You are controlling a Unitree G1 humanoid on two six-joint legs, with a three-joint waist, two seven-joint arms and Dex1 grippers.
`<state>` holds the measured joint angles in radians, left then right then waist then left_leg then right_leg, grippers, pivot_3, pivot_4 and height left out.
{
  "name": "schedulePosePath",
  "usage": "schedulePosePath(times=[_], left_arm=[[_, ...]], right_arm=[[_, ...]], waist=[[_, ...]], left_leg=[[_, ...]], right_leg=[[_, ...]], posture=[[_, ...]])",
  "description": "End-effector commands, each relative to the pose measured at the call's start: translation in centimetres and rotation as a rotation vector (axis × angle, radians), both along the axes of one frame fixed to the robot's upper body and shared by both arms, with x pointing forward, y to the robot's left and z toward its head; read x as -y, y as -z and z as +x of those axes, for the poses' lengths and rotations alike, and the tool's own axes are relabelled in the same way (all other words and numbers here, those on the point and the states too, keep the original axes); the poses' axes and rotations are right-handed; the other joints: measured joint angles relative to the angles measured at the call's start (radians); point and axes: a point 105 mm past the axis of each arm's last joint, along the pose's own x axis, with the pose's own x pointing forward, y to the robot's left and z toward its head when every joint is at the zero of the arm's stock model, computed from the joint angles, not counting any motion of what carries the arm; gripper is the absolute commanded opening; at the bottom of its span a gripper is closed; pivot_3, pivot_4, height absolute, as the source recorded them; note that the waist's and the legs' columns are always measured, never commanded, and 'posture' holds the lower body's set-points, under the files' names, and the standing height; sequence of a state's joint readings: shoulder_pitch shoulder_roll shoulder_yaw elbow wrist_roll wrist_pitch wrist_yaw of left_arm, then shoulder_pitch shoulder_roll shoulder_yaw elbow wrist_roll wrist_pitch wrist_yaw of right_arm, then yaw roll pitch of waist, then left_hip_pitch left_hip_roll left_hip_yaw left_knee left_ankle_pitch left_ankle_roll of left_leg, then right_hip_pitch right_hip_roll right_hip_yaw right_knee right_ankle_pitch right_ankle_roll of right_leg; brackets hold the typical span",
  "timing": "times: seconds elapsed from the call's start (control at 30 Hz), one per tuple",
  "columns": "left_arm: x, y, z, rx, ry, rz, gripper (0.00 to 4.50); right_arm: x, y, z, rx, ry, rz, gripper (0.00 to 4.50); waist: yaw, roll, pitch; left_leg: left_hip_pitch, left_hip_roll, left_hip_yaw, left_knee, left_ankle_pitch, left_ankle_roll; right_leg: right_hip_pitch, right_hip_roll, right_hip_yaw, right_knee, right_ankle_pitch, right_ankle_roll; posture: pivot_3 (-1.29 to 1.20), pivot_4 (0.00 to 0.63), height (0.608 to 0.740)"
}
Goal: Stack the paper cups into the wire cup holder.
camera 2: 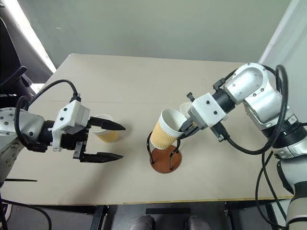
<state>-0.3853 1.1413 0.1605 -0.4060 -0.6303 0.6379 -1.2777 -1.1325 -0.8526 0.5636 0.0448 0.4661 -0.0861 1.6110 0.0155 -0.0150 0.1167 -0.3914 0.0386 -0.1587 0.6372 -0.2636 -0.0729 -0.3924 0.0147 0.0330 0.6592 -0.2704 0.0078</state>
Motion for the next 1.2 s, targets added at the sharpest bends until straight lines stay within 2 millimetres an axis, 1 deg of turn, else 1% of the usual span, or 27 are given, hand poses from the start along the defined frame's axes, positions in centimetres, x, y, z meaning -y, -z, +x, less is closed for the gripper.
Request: schedulePosePath(times=[0.03,0.13,0.23,0.33,0.37,0.47,0.5,0.57,0.6,0.67,0.7,0.77,0.87,1.1,1.2], left_arm=[[0.1,-1.1,-0.5,0.048,-0.003,0.004,4.50],[0.0,-1.1,-0.6,0.049,-0.011,0.005,4.50],[0.0,-1.2,-0.7,0.051,-0.018,0.005,4.50],[-0.1,-1.2,-0.8,0.052,-0.022,0.005,4.50],[-0.2,-1.2,-0.8,0.052,-0.025,0.006,4.50],[-0.2,-1.2,-0.7,0.054,-0.029,0.006,4.50],[-0.2,-1.3,-0.7,0.055,-0.029,0.006,4.50],[-0.2,-1.3,-0.7,0.057,-0.029,0.005,4.50],[-0.2,-1.3,-0.7,0.058,-0.027,0.004,4.50],[-0.2,-1.4,-0.7,0.058,-0.023,0.003,4.50],[-0.2,-1.4,-0.7,0.058,-0.021,0.002,4.50],[-0.2,-1.4,-0.7,0.058,-0.019,0.001,4.50],[-0.4,-1.5,-0.7,0.061,-0.033,-0.009,4.50],[-0.3,-1.6,-0.9,0.062,-0.042,-0.016,4.50],[-0.3,-1.7,-1.0,0.064,-0.049,-0.016,4.50]], right_arm=[[0.2,-0.1,0.0,0.032,-0.013,-0.013,0.02],[0.1,0.0,0.3,0.033,-0.009,-0.019,0.02],[-0.1,0.1,0.8,0.050,0.002,-0.026,0.63],[-0.3,0.0,1.0,0.062,0.001,-0.022,1.59],[-0.3,-0.2,1.1,0.069,0.002,-0.019,2.02],[-0.2,-1.0,1.9,0.098,0.028,-0.005,3.07],[-0.1,-1.3,2.3,0.111,0.045,0.001,3.43],[0.2,-2.0,4.1,0.156,0.105,0.019,4.13],[0.3,-2.3,5.3,0.170,0.153,0.036,4.48],[0.6,-2.5,7.2,0.172,0.243,0.052,4.48],[1.0,-2.1,8.0,0.174,0.273,0.039,4.48],[1.6,-1.5,8.8,0.173,0.302,0.012,4.48],[2.7,0.8,10.7,0.162,0.391,-0.046,4.48],[3.6,3.4,12.7,0.188,0.491,-0.106,4.48],[3.6,4.3,13.1,0.203,0.505,-0.122,4.48]], waist=[[0.000,0.000,0.000],[0.000,0.000,0.000],[0.000,0.000,0.000],[0.000,0.000,0.000],[0.000,0.000,0.000],[0.000,0.000,0.000],[0.000,0.000,0.000],[0.000,0.000,0.000],[0.000,0.000,0.000],[0.000,0.000,0.000],[0.001,0.000,0.000],[0.003,0.000,0.000],[0.006,0.000,0.000],[0.008,0.000,0.000],[0.008,0.000,0.000]], left_leg=[[0.000,0.000,0.000,0.000,0.000,0.000],[0.000,0.000,0.000,0.000,0.000,0.000],[0.000,0.000,0.000,0.000,0.000,0.000],[0.001,0.000,0.000,0.000,0.000,0.000],[0.000,0.000,0.000,0.000,0.000,0.000],[0.001,0.000,0.000,0.000,0.000,0.000],[0.001,0.000,0.000,0.000,0.000,0.000],[0.001,0.000,0.000,0.000,0.000,0.000],[0.001,0.000,0.000,0.000,0.000,0.000],[0.001,0.000,0.000,0.000,0.000,0.001],[0.001,0.000,0.000,0.000,-0.001,0.001],[0.001,0.000,0.000,-0.001,-0.001,0.000],[0.001,0.000,0.000,-0.003,-0.001,0.000],[-0.001,0.000,0.001,-0.005,0.000,-0.002],[-0.001,0.000,0.001,-0.005,0.000,-0.002]], right_leg=[[0.000,0.000,0.000,0.000,0.000,0.000],[0.000,0.000,0.000,0.000,0.000,0.000],[0.000,0.000,0.000,0.001,0.000,0.000],[0.000,0.000,0.000,0.001,0.000,0.000],[0.000,0.000,0.000,0.001,0.000,-0.001],[0.000,0.000,0.000,0.001,0.000,-0.001],[0.000,0.000,0.000,0.001,0.000,-0.001],[0.000,0.000,0.000,0.001,0.000,-0.001],[0.000,0.000,0.000,0.001,0.000,-0.001],[-0.001,-0.001,0.000,0.002,-0.001,-0.001],[-0.001,-0.001,0.000,0.002,-0.001,-0.002],[-0.002,-0.001,0.000,0.003,-0.001,-0.003],[-0.002,-0.001,-0.001,0.002,-0.001,-0.004],[-0.004,-0.001,0.000,0.002,-0.001,-0.004],[-0.004,-0.001,0.000,0.002,-0.001,-0.004]], posture=[[0.00,0.150,0.740],[0.00,0.150,0.740],[0.00,0.150,0.740],[0.00,0.150,0.740],[0.00,0.150,0.740],[0.00,0.150,0.740],[0.00,0.150,0.740],[0.00,0.150,0.740],[0.00,0.150,0.740],[0.00,0.150,0.740],[0.00,0.150,0.740],[0.00,0.150,0.740],[0.00,0.150,0.740],[0.00,0.150,0.740],[0.00,0.150,0.740]])
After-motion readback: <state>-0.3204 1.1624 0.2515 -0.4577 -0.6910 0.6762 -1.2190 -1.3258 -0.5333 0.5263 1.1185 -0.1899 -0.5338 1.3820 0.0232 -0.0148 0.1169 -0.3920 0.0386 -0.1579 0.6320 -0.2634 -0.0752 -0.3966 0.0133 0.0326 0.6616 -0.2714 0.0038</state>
